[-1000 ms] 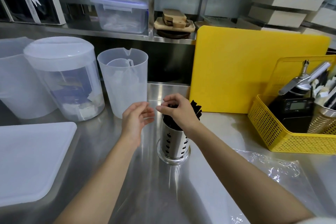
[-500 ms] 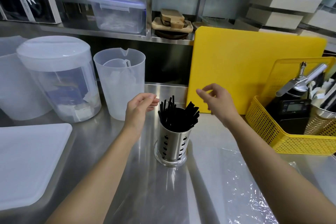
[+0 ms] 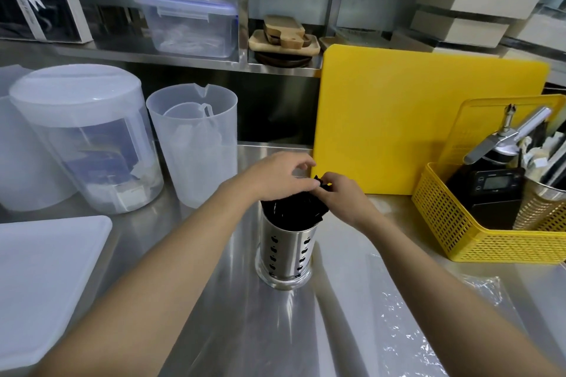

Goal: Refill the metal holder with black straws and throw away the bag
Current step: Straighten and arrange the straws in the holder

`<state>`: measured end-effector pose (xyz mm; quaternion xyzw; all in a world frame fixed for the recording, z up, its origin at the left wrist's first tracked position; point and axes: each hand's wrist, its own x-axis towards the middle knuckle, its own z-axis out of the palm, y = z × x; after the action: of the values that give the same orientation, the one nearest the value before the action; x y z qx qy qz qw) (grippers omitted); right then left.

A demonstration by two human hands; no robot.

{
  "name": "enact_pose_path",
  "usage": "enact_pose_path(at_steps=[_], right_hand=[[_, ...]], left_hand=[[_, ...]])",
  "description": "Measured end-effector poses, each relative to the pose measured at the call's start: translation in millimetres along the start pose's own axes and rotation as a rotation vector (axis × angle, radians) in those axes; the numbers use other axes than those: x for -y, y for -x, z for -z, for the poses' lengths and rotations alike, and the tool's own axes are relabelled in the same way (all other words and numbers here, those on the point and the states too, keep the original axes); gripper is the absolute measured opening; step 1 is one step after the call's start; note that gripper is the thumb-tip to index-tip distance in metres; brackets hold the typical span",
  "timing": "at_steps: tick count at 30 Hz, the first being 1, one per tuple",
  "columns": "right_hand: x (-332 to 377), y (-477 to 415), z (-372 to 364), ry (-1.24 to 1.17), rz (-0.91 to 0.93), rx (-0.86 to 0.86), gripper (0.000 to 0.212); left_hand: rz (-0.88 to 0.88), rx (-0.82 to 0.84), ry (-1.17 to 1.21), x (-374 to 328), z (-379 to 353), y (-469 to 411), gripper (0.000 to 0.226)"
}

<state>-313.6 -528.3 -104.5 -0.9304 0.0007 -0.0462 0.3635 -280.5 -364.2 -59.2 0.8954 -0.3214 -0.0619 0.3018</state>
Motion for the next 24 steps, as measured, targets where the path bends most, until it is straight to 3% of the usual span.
enact_pose_path(at_steps=[2, 7, 12, 16, 20, 24], right_hand=[[0, -2, -1, -0.054, 0.023, 0.013, 0.009], [0, -2, 1, -0.072, 0.104, -0.017, 0.031], [2, -8, 19, -0.055, 0.161, -0.12, 0.016], [17, -12, 41, -0.035, 0.237, -0.172, 0.018], [33, -15, 60, -0.019, 0.282, -0.221, 0.023], [46, -14, 74, -0.055, 0.307, -0.261, 0.021]], left_hand=[[-0.023, 0.039, -0.117, -3, -8, -4, 0.045], [-0.034, 0.025, -0.07, 0, -17, -4, 0.042], [-0.041, -0.007, -0.088, 0, -16, -7, 0.041], [-0.09, -0.093, -0.164, -7, -15, -13, 0.052], [-0.055, -0.085, 0.017, -17, -15, -17, 0.059], [-0.038, -0.155, 0.05, -28, -19, -22, 0.06]])
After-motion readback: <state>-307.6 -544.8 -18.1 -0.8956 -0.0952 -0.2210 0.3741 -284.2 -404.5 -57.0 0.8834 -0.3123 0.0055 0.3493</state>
